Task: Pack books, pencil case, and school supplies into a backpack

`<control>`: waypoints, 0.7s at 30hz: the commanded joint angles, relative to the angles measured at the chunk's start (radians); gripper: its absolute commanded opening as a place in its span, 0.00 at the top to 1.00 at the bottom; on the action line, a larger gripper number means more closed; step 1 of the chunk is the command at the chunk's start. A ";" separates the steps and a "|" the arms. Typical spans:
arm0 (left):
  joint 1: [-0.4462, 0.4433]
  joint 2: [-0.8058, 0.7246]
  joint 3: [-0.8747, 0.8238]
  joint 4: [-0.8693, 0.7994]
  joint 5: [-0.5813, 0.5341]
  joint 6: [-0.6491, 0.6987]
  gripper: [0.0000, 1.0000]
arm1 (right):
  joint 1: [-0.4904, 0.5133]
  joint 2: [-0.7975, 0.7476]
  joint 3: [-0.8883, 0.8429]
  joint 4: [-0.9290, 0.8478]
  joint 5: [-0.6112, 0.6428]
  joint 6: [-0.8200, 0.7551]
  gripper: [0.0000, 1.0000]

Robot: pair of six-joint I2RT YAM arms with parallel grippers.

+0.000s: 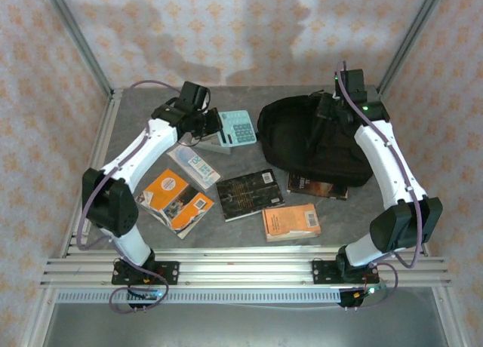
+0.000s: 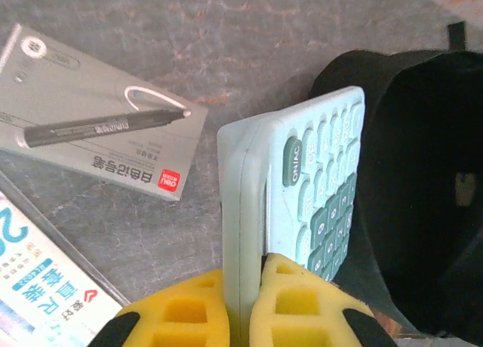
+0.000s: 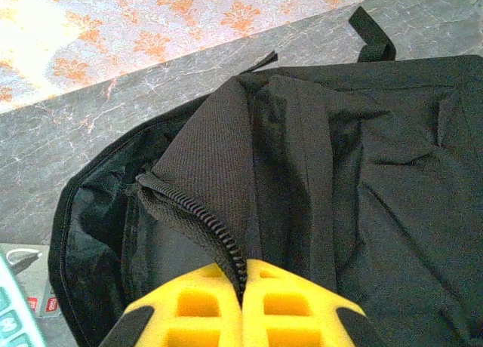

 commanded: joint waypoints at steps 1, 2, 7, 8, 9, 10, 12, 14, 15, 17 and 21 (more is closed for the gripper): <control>0.011 -0.038 0.075 -0.027 -0.002 0.041 1.00 | -0.002 -0.019 0.049 0.006 -0.040 -0.038 1.00; 0.010 -0.028 0.096 -0.025 0.028 0.037 1.00 | -0.002 -0.014 0.061 0.000 -0.056 -0.041 1.00; -0.018 0.064 0.202 -0.003 0.140 0.021 1.00 | -0.003 -0.012 0.091 -0.024 -0.128 -0.065 1.00; -0.029 0.083 0.224 -0.005 0.151 0.021 1.00 | -0.004 -0.013 0.093 -0.024 -0.145 -0.071 1.00; -0.044 0.105 0.246 -0.005 0.161 0.022 1.00 | -0.005 -0.016 0.096 -0.026 -0.163 -0.075 1.00; -0.059 0.128 0.276 -0.007 0.169 0.022 1.00 | -0.004 -0.017 0.099 -0.025 -0.171 -0.074 1.00; -0.085 0.171 0.324 -0.012 0.186 0.022 1.00 | -0.005 -0.018 0.108 -0.032 -0.190 -0.072 1.00; -0.109 0.212 0.368 -0.019 0.194 0.019 1.00 | -0.006 -0.019 0.119 -0.043 -0.211 -0.073 1.00; -0.121 0.241 0.384 -0.020 0.194 0.017 1.00 | -0.005 -0.021 0.122 -0.048 -0.211 -0.068 1.00; -0.140 0.286 0.418 -0.033 0.183 0.015 1.00 | -0.006 -0.022 0.123 -0.057 -0.221 -0.063 1.00; -0.179 0.358 0.442 -0.001 0.189 -0.028 1.00 | -0.005 -0.035 0.108 -0.048 -0.231 -0.037 1.00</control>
